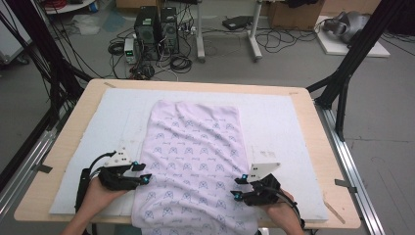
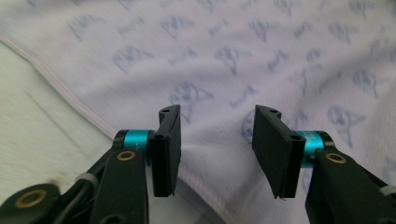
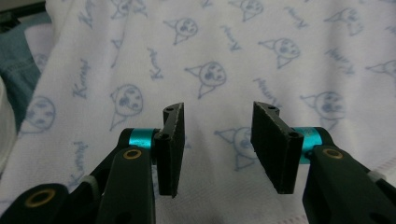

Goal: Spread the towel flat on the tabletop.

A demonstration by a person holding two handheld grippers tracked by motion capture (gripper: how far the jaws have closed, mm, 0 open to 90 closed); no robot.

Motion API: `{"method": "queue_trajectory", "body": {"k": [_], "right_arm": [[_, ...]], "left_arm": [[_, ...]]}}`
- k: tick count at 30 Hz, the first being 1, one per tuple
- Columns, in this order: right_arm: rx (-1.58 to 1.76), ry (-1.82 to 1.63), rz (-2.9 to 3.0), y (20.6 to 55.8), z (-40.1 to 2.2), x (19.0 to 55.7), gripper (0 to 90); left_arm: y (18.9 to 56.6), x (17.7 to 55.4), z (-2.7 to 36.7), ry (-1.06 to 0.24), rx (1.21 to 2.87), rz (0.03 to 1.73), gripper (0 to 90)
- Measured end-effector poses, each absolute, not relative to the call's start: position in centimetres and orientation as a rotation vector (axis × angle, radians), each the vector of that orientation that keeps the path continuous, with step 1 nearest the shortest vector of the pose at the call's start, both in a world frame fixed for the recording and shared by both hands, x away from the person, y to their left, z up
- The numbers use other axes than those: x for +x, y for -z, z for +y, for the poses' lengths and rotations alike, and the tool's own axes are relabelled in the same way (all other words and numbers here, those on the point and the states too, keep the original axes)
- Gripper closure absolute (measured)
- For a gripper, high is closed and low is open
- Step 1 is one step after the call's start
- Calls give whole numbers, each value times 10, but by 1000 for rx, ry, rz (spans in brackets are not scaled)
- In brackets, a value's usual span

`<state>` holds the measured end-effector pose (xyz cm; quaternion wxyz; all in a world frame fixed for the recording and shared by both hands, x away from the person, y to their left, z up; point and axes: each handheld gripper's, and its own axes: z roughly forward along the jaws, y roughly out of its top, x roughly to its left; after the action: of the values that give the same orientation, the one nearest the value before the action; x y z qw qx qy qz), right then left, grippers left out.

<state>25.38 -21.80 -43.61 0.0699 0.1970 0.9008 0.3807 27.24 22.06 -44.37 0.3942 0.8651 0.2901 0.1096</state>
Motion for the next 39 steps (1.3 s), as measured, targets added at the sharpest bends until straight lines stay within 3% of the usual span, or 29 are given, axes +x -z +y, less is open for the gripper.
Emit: {"method": "queue_trajectory", "body": {"k": [2, 3, 4, 7, 10, 12, 13, 14, 16, 23, 30, 32, 33, 35, 36, 39], "right_arm": [[583, -1119, 2731, 442, -213, 257, 629], [595, -1145, 2730, 442, -212, 258, 729], [602, -1141, 2733, 441, -211, 261, 839], [573, -1102, 2743, 437, -204, 268, 871], [596, -1094, 2681, 430, -203, 278, 872], [649, -1107, 2638, 426, -208, 286, 868], [674, -1122, 2633, 426, -210, 289, 840], [688, -1142, 2630, 427, -211, 291, 754], [701, -1154, 2627, 427, -213, 290, 700], [603, -1236, 2626, 416, -221, 257, 645], [525, -1227, 2725, 432, -217, 225, 575], [511, -1199, 2774, 441, -212, 224, 602], [494, -1177, 2776, 444, -209, 222, 647], [491, -1222, 2770, 446, -209, 222, 812], [491, -1244, 2794, 446, -208, 224, 867], [457, -1238, 2806, 445, -204, 220, 881]], "left_arm": [[444, 272, 222, -305, 2173, 740, 814], [444, 274, 223, -304, 2171, 753, 874], [443, 276, 223, -321, 2167, 771, 879], [437, 285, 228, -380, 2120, 823, 886], [429, 297, 231, -463, 2083, 877, 899], [428, 304, 234, -433, 2074, 912, 894], [428, 304, 234, -424, 2069, 911, 834], [427, 301, 235, -414, 2062, 907, 774], [424, 293, 236, -405, 2055, 877, 727], [425, 250, 235, -368, 2060, 789, 605], [443, 217, 217, -273, 2153, 664, 548], [450, 211, 212, -288, 2162, 631, 528], [452, 208, 212, -312, 2144, 624, 569], [452, 206, 213, -309, 2129, 624, 815], [452, 205, 212, -318, 2138, 618, 868], [449, 202, 213, -320, 2168, 590, 884]]}}
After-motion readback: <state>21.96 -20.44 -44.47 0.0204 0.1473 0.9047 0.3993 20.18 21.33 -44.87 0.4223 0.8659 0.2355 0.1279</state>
